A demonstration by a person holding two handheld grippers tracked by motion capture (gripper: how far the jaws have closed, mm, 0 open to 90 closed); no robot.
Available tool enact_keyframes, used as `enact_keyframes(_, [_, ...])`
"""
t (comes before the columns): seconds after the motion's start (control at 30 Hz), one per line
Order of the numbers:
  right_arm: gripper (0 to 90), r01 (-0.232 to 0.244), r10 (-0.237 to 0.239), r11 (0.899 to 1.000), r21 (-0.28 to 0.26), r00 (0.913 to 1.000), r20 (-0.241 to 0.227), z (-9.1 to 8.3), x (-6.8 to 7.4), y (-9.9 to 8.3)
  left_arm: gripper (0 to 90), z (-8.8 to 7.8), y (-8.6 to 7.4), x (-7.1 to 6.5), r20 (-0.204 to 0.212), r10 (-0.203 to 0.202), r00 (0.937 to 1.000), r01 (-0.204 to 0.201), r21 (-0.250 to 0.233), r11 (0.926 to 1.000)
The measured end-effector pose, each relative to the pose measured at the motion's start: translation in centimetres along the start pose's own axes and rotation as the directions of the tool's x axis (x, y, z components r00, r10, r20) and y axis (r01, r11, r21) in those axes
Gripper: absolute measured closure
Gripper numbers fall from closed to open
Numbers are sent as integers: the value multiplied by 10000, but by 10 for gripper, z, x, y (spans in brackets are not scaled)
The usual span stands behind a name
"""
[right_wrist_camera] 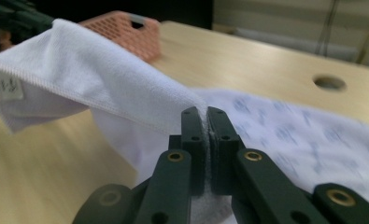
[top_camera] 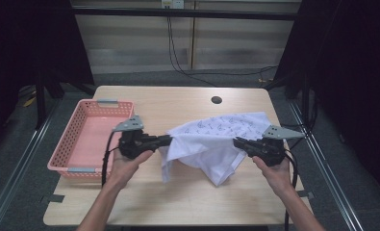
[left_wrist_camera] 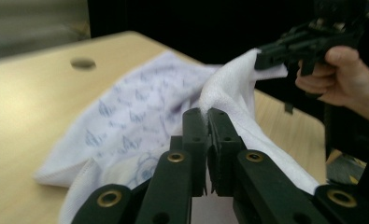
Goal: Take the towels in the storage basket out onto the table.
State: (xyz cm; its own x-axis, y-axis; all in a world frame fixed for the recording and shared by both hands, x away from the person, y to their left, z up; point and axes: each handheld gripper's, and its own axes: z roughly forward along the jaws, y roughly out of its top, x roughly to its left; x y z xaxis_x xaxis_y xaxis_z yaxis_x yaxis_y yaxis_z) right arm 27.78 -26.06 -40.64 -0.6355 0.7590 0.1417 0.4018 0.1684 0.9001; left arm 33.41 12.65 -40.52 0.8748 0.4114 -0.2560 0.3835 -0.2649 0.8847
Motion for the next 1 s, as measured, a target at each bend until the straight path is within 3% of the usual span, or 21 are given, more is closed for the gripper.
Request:
enact_keyframes(0.13, [867,-639,593,9948,795,9965,588,0,-27,-31,857,47,-24,6,338,-294,9990,257,1045,9942])
enact_keyframes(0.2, [867,-758,671,9906,1140,9947,785,-4,-33,-44,826,64,-35,5,326,-476,9983,430,1303,9905])
enact_keyframes(0.27, [867,-717,570,9850,1567,9937,963,-7,-34,-55,775,79,-41,2,72,-480,9988,463,1616,9858])
enact_keyframes(0.3, [867,-750,578,9821,1727,9930,1029,-8,-36,-60,694,83,-42,1,-94,-491,9987,500,1720,9838])
enact_keyframes(0.37, [867,-816,604,9795,1841,9912,1177,-9,-41,-66,567,81,-40,-3,-194,-647,9977,668,1436,9874])
enact_keyframes(0.43, [867,-986,743,9781,1834,9881,1348,-10,-46,-68,510,70,-36,-8,-180,-482,9987,500,1175,9918])
enact_keyframes(0.5, [867,-1135,898,9779,1756,9864,1376,-11,-50,-68,500,55,-36,-15,-189,-374,9991,390,983,9944])
enact_keyframes(0.53, [867,-1160,931,9783,1719,9864,1357,-11,-50,-68,507,47,-39,-18,38,-318,9995,313,877,9957])
enact_keyframes(0.6, [866,-1089,872,9795,1696,9876,1308,-10,-49,-68,590,39,-48,-24,330,-267,9991,232,1032,9944])
enact_keyframes(0.67, [866,-1068,874,9813,1602,9885,1233,-11,-48,-67,632,41,-62,-27,646,-300,9975,198,1521,9882])
enact_keyframes(0.77, [866,-1030,864,9837,1473,9896,1150,-12,-46,-66,622,56,-75,-29,794,-170,9967,-32,2479,9688])
enact_keyframes(1.0, [865,-991,855,9852,1401,9913,1003,-13,-47,-68,531,78,-86,-31,686,-107,9976,-112,3121,9500])
